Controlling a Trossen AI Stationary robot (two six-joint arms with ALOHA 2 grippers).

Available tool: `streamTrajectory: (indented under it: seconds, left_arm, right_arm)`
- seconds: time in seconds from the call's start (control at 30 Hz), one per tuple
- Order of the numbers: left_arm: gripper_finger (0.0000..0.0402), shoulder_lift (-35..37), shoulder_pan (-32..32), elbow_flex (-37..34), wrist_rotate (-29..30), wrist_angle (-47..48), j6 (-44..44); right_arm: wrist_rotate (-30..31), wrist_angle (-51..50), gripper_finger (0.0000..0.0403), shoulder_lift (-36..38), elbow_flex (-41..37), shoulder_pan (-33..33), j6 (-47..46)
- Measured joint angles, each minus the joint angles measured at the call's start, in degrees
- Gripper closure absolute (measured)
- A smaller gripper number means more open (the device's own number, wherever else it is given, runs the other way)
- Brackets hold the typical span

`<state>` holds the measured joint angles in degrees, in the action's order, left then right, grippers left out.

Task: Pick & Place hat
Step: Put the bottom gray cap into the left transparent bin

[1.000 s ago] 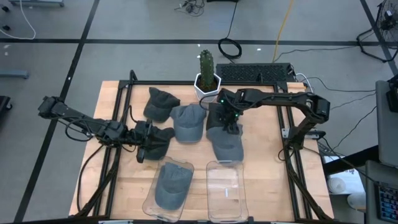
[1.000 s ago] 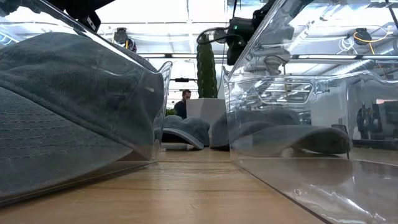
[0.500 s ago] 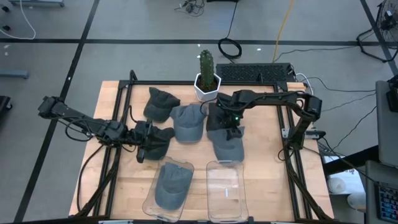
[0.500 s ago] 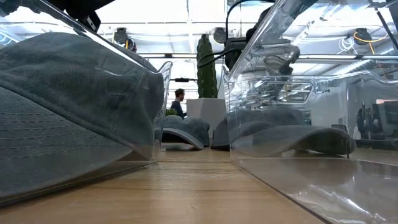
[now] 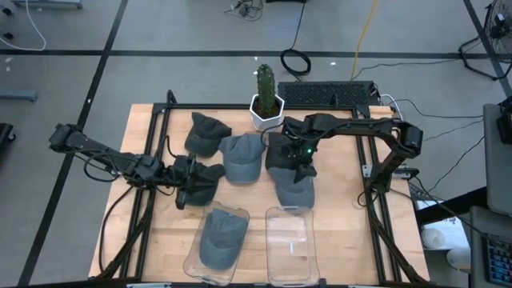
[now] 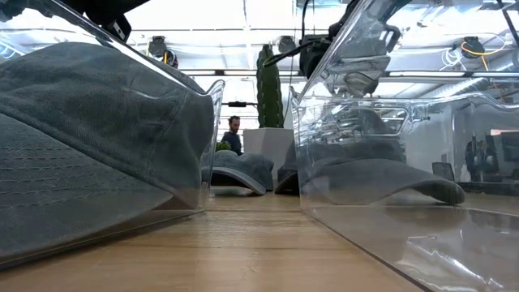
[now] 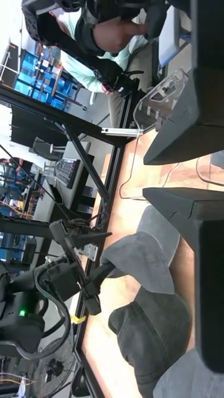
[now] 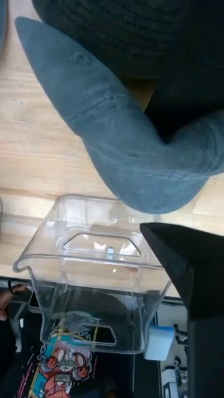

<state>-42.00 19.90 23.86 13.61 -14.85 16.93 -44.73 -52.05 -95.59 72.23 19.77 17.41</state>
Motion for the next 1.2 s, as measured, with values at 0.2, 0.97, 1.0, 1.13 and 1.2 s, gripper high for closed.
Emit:
streamTrajectory:
  seconds: [0.2, 0.97, 1.0, 1.13, 1.2]
  left_arm:
    - [0.0325, 0.0, 0.0, 0.0, 0.0, 0.02, 0.02]
    - [0.0325, 0.0, 0.02, 0.0, 0.0, 0.0, 0.0]
    - [0.0325, 0.0, 0.02, 0.0, 0.0, 0.02, 0.0]
    - [0.0325, 0.0, 0.0, 0.0, 0.0, -0.56, -0.23]
    - [0.0325, 0.01, 0.0, 0.0, 0.0, -1.4, -0.24]
  right_arm:
    - [8.64, 0.69, 0.0294, 0.0, 0.0, -1.38, 2.64]
    - [8.56, 8.28, 0.0402, 16.28, 0.0, -4.19, -3.14]
    - [8.59, 9.08, 0.0402, 17.09, 0.0, -4.71, -3.26]
    - [8.69, 13.42, 0.0402, 19.61, 0.0, -7.52, -3.27]
    - [8.8, 16.27, 0.0402, 20.09, 0.0, -9.03, -3.27]
